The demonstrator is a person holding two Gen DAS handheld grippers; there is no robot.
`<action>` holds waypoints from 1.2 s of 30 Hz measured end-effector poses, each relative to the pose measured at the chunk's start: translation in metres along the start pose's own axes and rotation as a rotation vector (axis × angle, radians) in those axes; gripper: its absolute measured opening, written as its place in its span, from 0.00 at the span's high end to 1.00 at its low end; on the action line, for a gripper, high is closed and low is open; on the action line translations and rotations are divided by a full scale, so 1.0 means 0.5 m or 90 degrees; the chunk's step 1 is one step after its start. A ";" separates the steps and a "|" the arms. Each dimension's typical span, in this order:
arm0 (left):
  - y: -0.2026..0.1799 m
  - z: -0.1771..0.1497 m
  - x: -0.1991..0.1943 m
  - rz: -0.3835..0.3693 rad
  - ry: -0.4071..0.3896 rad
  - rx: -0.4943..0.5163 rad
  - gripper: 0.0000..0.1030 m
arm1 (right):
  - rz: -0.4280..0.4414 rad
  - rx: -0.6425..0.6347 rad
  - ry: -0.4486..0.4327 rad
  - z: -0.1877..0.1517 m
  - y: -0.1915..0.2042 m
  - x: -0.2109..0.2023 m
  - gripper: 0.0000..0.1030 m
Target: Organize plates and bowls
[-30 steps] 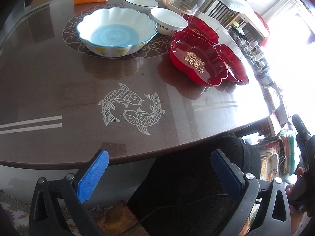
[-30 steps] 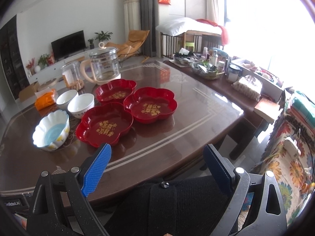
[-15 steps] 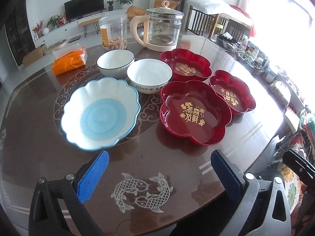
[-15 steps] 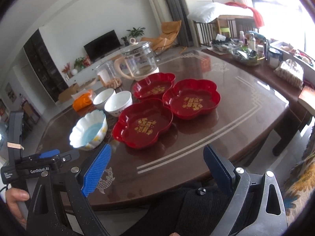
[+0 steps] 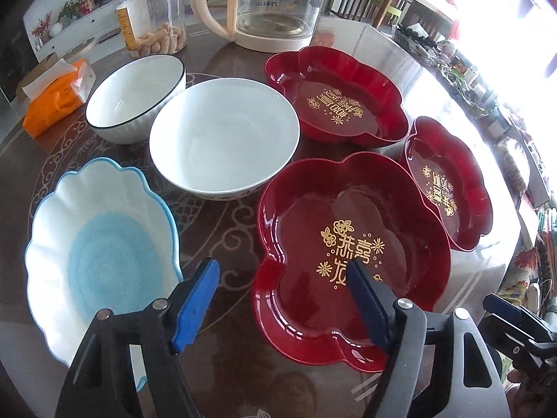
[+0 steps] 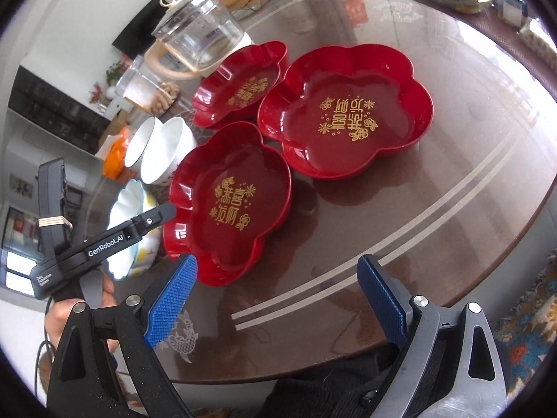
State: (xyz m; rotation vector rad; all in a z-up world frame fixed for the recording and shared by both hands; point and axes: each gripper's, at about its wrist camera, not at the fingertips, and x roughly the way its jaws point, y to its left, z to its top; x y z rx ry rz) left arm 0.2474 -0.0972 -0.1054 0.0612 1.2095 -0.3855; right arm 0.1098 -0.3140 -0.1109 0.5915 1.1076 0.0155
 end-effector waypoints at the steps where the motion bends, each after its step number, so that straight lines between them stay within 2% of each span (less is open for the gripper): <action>1: -0.001 0.002 0.007 -0.001 0.003 -0.001 0.34 | -0.006 -0.001 0.002 0.005 0.000 0.012 0.09; 3: 0.000 0.008 0.026 -0.002 0.013 -0.008 0.41 | -0.010 -0.006 0.006 0.013 0.004 0.032 0.10; 5: 0.002 0.013 0.044 -0.006 0.021 -0.022 0.48 | -0.019 -0.017 0.008 0.021 0.015 0.053 0.20; 6: 0.003 0.013 0.052 -0.007 0.025 -0.028 0.49 | -0.019 -0.021 0.012 0.024 0.019 0.064 0.39; 7: 0.003 0.013 0.057 -0.002 0.023 -0.031 0.54 | -0.020 -0.019 0.021 0.027 0.020 0.077 0.63; 8: 0.000 0.014 0.059 0.009 0.017 -0.025 0.56 | -0.021 -0.014 0.028 0.031 0.019 0.090 0.69; 10: -0.008 0.016 0.061 0.021 0.008 -0.017 0.57 | -0.039 -0.014 0.028 0.037 0.020 0.107 0.69; 11: -0.010 0.017 0.062 0.020 0.006 -0.016 0.64 | -0.046 -0.019 0.027 0.039 0.022 0.114 0.69; 14: -0.008 0.018 0.059 0.024 0.008 -0.020 0.74 | -0.055 -0.021 0.035 0.045 0.022 0.139 0.69; 16: -0.006 0.009 0.051 0.017 0.009 -0.019 0.77 | -0.067 -0.029 0.033 0.043 0.023 0.141 0.72; 22: -0.031 -0.080 -0.051 -0.004 -0.039 0.006 0.77 | -0.069 -0.080 -0.005 0.012 0.042 0.061 0.75; 26: -0.028 -0.161 -0.099 -0.029 -0.050 -0.010 0.77 | -0.057 -0.107 0.006 -0.026 0.044 0.009 0.75; 31: -0.022 -0.239 -0.113 -0.019 -0.058 -0.025 0.77 | -0.059 -0.125 0.036 -0.076 0.046 0.012 0.75; 36: -0.012 -0.262 -0.105 -0.016 -0.059 -0.034 0.77 | -0.081 -0.138 0.033 -0.098 0.062 0.036 0.75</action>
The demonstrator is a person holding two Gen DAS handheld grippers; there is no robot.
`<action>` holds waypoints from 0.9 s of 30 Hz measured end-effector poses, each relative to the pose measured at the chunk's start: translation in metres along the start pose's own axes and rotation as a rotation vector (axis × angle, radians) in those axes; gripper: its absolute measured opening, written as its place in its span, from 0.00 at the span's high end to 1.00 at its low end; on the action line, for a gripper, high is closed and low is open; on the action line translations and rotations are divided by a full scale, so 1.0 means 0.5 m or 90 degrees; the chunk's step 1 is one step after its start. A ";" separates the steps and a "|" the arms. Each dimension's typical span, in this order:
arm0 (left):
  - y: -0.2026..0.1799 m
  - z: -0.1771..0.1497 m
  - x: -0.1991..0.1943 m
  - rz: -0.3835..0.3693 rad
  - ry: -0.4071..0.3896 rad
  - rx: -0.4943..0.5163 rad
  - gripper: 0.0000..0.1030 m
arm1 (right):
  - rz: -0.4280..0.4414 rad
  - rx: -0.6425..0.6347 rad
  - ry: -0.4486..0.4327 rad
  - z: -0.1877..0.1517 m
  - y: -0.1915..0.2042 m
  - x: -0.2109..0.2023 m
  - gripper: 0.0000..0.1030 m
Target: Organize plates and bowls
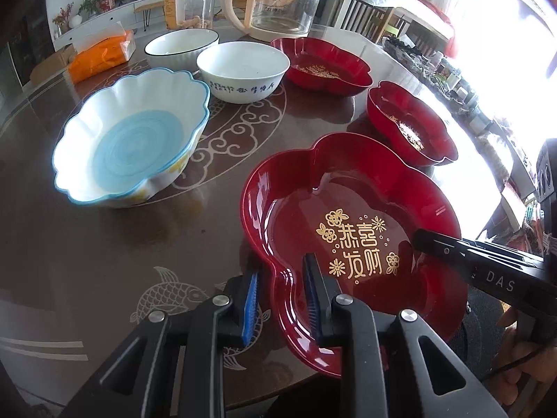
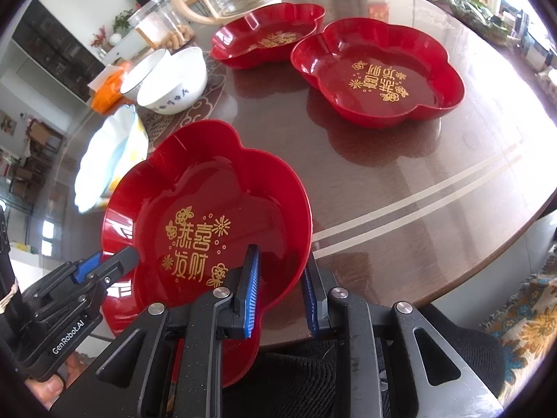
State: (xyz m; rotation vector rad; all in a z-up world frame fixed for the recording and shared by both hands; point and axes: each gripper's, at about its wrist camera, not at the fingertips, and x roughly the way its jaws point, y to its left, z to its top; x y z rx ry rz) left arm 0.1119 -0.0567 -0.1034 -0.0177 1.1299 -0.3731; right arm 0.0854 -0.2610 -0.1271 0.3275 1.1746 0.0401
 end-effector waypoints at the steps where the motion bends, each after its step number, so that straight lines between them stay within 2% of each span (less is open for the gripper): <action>1: -0.001 -0.001 0.001 0.000 -0.003 0.000 0.77 | -0.004 -0.002 -0.002 -0.001 0.001 0.000 0.75; 7: -0.014 0.000 0.032 0.002 -0.006 -0.002 0.77 | -0.033 -0.008 -0.020 0.005 0.001 0.003 0.75; 15: -0.036 0.001 0.075 0.010 -0.025 0.006 0.76 | -0.061 0.010 -0.021 0.028 -0.038 0.045 0.75; 18: -0.019 0.001 0.076 0.015 -0.033 -0.019 0.76 | -0.068 0.021 -0.032 0.024 -0.047 0.047 0.68; 19: -0.014 0.002 0.076 0.024 -0.034 -0.027 0.76 | -0.067 0.025 -0.040 0.021 -0.050 0.044 0.52; 21: -0.006 0.003 0.068 0.039 -0.041 -0.033 0.70 | -0.070 0.031 -0.069 0.013 -0.054 0.029 0.37; 22: -0.004 0.003 0.062 0.055 -0.050 -0.035 0.61 | -0.077 0.030 -0.083 0.009 -0.054 0.019 0.38; 23: -0.002 0.003 0.053 0.073 -0.064 -0.037 0.47 | -0.082 0.029 -0.096 0.005 -0.053 0.008 0.38; 24: -0.001 0.003 0.043 0.089 -0.083 -0.038 0.39 | -0.086 0.032 -0.110 0.003 -0.053 -0.005 0.38; 25: -0.002 0.002 0.030 0.107 -0.105 -0.038 0.25 | -0.088 0.035 -0.125 0.001 -0.052 -0.019 0.38; 26: -0.003 0.003 0.018 0.125 -0.126 -0.035 0.19 | -0.090 0.037 -0.140 -0.001 -0.049 -0.035 0.38; 27: -0.007 0.002 0.006 0.138 -0.143 -0.028 0.18 | -0.095 0.038 -0.155 -0.003 -0.045 -0.052 0.38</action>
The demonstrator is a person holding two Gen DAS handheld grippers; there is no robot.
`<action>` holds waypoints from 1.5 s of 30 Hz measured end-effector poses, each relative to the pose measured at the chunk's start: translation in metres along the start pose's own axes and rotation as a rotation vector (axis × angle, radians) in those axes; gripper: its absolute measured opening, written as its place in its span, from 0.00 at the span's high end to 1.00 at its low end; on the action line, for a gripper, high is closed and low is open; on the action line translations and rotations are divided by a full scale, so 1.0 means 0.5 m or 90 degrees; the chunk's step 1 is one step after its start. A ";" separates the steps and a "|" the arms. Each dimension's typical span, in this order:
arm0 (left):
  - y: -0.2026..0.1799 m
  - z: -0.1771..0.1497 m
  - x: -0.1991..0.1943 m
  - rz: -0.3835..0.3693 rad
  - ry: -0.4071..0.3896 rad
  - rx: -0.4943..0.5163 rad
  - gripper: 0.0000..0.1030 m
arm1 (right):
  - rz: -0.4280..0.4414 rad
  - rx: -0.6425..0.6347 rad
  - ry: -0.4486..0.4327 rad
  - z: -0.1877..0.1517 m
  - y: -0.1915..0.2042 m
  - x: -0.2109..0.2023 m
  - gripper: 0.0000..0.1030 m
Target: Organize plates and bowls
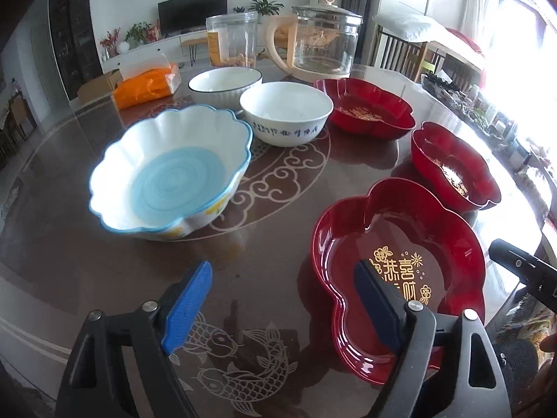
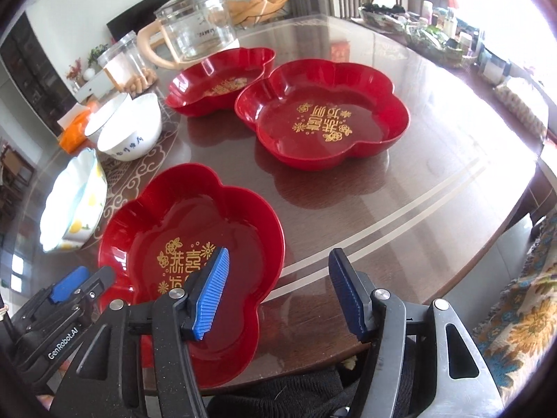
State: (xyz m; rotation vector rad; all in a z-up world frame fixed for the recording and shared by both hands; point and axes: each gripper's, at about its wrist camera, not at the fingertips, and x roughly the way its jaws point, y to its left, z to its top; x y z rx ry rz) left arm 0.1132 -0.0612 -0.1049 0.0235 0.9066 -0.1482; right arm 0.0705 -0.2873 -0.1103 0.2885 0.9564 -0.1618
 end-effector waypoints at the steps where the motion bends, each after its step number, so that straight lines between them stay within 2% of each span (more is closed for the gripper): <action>1: -0.003 0.002 -0.010 0.003 -0.010 0.007 0.18 | -0.007 0.003 -0.017 0.002 0.002 -0.020 0.38; 6: -0.008 0.017 -0.030 -0.007 -0.012 0.013 0.18 | -0.029 0.032 -0.076 0.018 0.013 -0.133 0.37; 11: -0.014 0.017 -0.053 -0.010 -0.013 0.023 0.18 | -0.034 0.087 -0.098 0.031 0.025 -0.246 0.37; 15: -0.004 0.016 -0.074 -0.012 -0.018 0.014 0.18 | 0.017 0.163 -0.104 0.035 0.029 -0.367 0.37; 18: 0.011 0.016 -0.082 -0.016 -0.008 0.000 0.18 | 0.054 0.161 -0.135 0.034 0.057 -0.472 0.37; 21: 0.029 0.011 -0.092 -0.013 -0.007 -0.009 0.18 | 0.105 0.149 -0.139 0.030 0.085 -0.553 0.26; 23: 0.043 0.010 -0.097 -0.008 -0.009 -0.017 0.18 | 0.153 0.134 -0.144 0.026 0.095 -0.592 0.26; 25: 0.058 0.010 -0.099 -0.007 -0.007 -0.030 0.18 | 0.188 0.128 -0.143 0.023 0.103 -0.612 0.26; 30: 0.088 0.009 -0.095 0.005 -0.003 -0.049 0.18 | 0.215 0.095 -0.114 0.025 0.138 -0.602 0.26; 33: 0.101 0.005 -0.091 0.009 0.000 -0.056 0.18 | 0.211 0.106 -0.091 0.027 0.139 -0.589 0.26; 36: 0.106 0.000 -0.086 0.009 0.008 -0.056 0.18 | 0.174 0.124 -0.117 0.022 0.126 -0.591 0.26; 42: 0.107 -0.005 -0.080 0.002 0.016 -0.058 0.18 | 0.201 0.104 -0.114 0.024 0.143 -0.603 0.26; 45: 0.110 -0.005 -0.080 0.001 0.020 -0.057 0.18 | 0.213 0.098 -0.089 0.030 0.157 -0.587 0.26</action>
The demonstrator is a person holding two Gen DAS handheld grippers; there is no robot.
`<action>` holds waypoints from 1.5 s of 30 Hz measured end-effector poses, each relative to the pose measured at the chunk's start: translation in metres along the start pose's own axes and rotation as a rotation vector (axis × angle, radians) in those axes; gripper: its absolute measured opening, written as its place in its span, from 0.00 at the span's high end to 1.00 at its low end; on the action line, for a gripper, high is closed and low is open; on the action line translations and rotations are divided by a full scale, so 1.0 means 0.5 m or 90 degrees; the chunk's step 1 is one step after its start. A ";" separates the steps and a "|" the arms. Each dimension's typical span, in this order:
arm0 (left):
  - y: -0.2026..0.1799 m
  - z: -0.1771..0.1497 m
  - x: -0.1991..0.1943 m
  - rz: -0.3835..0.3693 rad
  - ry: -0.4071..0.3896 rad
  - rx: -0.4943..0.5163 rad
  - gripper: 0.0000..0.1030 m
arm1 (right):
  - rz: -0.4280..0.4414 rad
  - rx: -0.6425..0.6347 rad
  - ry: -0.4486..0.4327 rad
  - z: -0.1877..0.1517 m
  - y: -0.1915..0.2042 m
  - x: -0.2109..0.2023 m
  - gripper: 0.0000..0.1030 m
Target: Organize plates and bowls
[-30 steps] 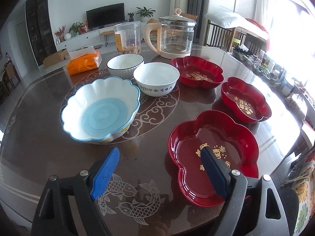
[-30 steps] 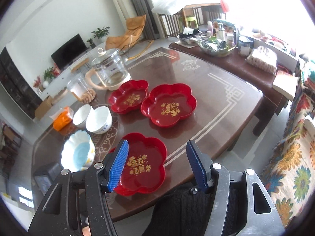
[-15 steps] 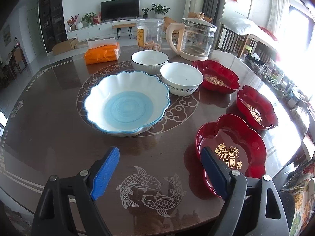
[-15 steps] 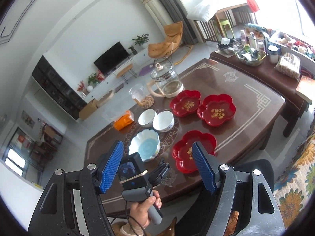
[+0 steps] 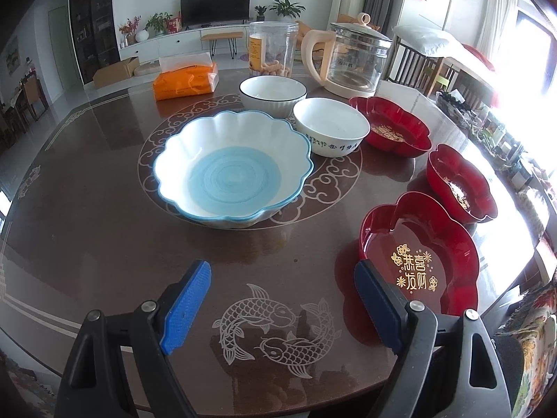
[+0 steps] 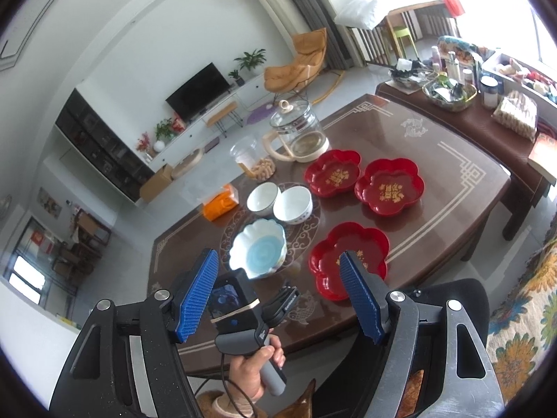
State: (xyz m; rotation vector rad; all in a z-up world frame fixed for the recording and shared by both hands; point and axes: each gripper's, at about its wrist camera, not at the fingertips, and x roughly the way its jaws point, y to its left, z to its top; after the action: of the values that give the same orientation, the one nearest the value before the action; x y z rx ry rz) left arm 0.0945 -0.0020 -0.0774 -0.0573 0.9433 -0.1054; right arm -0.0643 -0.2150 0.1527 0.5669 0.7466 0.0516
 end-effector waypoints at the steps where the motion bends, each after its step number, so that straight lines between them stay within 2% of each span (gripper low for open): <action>1: 0.001 -0.001 0.000 0.003 -0.001 0.000 0.18 | 0.000 0.001 0.004 -0.001 0.000 0.004 0.26; 6: 0.008 0.000 0.008 -0.001 0.012 0.008 0.18 | -0.062 0.004 -0.043 0.002 -0.037 0.033 0.26; 9: 0.013 0.003 0.006 -0.008 0.010 0.024 0.18 | -0.088 -0.023 -0.077 0.007 -0.098 0.067 0.26; 11: 0.019 0.004 0.006 -0.011 0.010 0.031 0.18 | -0.109 -0.002 -0.083 0.003 -0.159 0.094 0.26; 15: 0.032 0.003 0.022 -0.068 0.039 0.014 0.18 | -0.108 0.069 -0.071 -0.015 -0.283 0.142 0.26; 18: 0.031 0.007 0.019 -0.100 0.046 0.003 0.18 | -0.106 0.041 -0.100 -0.039 -0.329 0.156 0.26; 19: 0.027 0.012 0.014 -0.107 0.043 0.007 0.18 | -0.106 0.021 -0.091 -0.044 -0.339 0.166 0.26; 22: 0.002 0.035 -0.003 -0.121 0.029 0.044 0.17 | -0.139 0.004 -0.005 -0.052 -0.379 0.213 0.26; 25: -0.029 0.056 -0.017 -0.130 0.019 0.085 0.17 | -0.152 0.023 0.021 -0.063 -0.421 0.227 0.26; 29: -0.071 0.086 -0.001 -0.193 0.063 0.102 0.17 | -0.176 0.016 0.038 -0.052 -0.446 0.230 0.26; 32: -0.122 0.116 0.021 -0.237 0.102 0.120 0.17 | -0.191 0.025 0.102 -0.031 -0.476 0.259 0.26; 36: -0.197 0.167 0.053 -0.272 0.140 0.138 0.17 | -0.204 0.022 0.128 0.005 -0.510 0.290 0.26; 40: -0.284 0.216 0.108 -0.245 0.158 0.175 0.17 | -0.222 0.025 0.115 0.068 -0.541 0.314 0.26; 42: -0.319 0.236 0.147 -0.223 0.170 0.184 0.17 | -0.204 0.042 0.106 0.109 -0.563 0.333 0.26; 45: -0.360 0.255 0.210 -0.196 0.192 0.171 0.17 | -0.173 0.017 0.092 0.169 -0.573 0.373 0.26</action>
State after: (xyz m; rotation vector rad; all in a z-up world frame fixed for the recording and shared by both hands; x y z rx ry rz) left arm 0.2473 -0.1927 -0.0700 0.0650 1.2081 -0.5365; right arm 0.0852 -0.4532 -0.0593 0.4865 0.9608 -0.1708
